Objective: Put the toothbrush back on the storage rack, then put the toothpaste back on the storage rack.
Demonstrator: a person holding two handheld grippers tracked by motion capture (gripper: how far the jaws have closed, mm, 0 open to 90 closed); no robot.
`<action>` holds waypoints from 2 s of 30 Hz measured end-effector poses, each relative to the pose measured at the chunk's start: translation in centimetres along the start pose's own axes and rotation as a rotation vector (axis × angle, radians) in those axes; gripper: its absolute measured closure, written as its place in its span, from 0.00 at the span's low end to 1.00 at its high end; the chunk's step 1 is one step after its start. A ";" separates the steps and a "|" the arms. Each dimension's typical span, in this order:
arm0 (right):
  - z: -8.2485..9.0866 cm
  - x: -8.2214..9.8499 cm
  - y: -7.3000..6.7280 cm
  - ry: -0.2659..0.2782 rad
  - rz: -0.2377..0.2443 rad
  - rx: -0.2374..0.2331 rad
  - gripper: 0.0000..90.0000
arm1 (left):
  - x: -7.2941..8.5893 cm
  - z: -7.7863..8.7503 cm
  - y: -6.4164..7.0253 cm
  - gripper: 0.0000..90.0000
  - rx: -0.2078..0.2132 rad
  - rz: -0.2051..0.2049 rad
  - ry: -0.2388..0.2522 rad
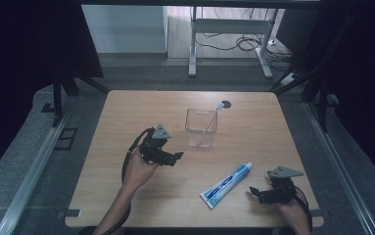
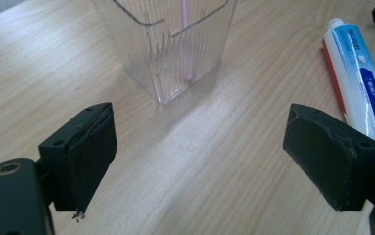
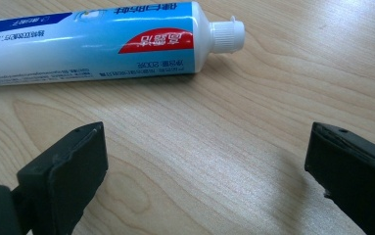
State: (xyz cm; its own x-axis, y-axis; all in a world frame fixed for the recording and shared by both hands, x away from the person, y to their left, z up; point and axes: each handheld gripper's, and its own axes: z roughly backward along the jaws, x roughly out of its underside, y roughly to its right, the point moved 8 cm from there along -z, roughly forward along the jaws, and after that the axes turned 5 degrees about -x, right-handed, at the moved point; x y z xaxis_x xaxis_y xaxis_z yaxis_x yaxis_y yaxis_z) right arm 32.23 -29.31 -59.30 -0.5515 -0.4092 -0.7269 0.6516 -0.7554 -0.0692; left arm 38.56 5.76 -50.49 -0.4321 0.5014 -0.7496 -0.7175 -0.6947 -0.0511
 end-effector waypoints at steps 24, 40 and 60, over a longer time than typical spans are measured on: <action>-0.1 0.0 -0.2 -0.007 0.008 0.001 0.03 | 6.2 0.4 1.0 0.14 0.009 0.025 -0.024; -0.2 0.1 -0.4 -0.015 0.016 -0.006 0.03 | 8.5 -0.7 2.3 0.14 0.012 0.020 -0.063; 0.9 -0.7 -1.6 -0.071 -0.077 -0.035 0.34 | 9.4 0.3 0.9 0.15 0.006 0.070 -0.027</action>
State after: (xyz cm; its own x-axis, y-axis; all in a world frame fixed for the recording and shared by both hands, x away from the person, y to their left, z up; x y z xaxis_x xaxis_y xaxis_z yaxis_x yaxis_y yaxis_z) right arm 31.09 -28.29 -58.07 -0.6352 -0.3869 -0.6685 0.6229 -0.7683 -0.1472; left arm 33.69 9.99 -57.42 -0.4955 0.4654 -0.7334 -0.6881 -0.7256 0.0045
